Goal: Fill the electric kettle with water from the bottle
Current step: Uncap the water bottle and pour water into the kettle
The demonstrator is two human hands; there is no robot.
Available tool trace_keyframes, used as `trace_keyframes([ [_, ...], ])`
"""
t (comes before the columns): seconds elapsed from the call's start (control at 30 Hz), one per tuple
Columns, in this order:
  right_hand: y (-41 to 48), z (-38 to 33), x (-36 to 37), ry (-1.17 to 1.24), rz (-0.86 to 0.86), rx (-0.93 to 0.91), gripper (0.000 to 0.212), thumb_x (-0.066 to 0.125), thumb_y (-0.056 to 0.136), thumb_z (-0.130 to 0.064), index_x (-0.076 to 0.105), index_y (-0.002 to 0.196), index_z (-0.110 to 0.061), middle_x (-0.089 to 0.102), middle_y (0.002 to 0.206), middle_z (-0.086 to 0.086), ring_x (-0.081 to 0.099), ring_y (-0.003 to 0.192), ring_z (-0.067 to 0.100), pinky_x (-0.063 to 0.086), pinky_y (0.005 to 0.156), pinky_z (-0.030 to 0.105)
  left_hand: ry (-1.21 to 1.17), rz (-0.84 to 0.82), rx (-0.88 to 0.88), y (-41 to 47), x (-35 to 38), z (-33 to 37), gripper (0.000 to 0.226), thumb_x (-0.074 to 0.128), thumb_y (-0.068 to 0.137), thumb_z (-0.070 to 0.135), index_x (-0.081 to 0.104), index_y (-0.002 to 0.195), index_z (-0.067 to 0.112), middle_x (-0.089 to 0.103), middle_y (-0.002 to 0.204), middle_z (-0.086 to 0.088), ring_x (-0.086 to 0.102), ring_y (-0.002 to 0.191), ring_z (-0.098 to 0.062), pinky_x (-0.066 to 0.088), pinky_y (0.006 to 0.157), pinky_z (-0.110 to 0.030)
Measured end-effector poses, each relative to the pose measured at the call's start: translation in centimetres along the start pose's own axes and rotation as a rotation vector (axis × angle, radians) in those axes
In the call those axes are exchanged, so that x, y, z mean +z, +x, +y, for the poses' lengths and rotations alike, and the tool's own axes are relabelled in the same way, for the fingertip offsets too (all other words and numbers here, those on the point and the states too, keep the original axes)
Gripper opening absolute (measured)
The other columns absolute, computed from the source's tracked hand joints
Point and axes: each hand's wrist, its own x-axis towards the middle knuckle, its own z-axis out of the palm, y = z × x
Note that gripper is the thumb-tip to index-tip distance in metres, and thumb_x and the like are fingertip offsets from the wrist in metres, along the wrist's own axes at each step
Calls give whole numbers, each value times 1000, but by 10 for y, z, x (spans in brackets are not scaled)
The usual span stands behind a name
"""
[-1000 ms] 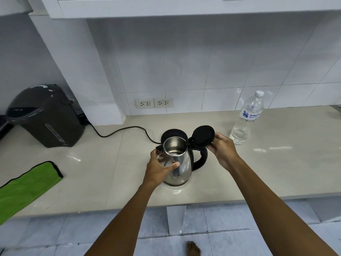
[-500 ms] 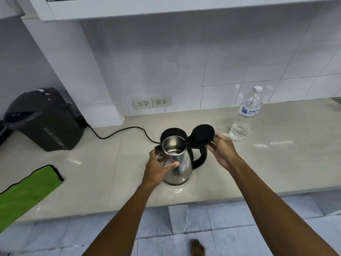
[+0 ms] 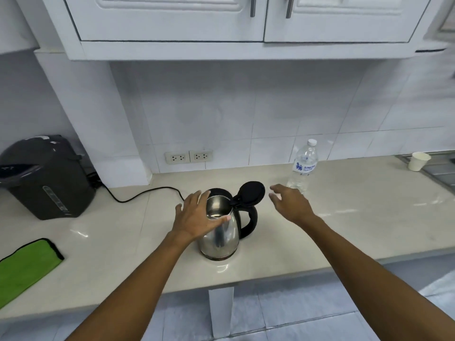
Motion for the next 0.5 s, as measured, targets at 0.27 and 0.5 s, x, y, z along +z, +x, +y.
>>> trace_keyframes([
  [0.27, -4, 21, -44, -474, -185, -85, 89, 53, 88, -72, 27, 159, -26, 31, 165, 3, 30, 149, 28, 36, 114, 44, 111, -65, 208, 24, -32, 72, 116, 42, 76, 95, 15, 166, 28, 9, 175, -2, 4, 162, -23, 9, 128, -57],
  [0.5, 18, 61, -89, -504, -155, -15, 108, 47, 77, -86, 14, 161, -27, 29, 165, 2, 32, 147, 29, 37, 113, 45, 156, -75, 284, 65, -19, 144, 124, 34, 71, 101, 8, 167, 28, 0, 176, -3, -3, 162, -31, 5, 129, -56],
])
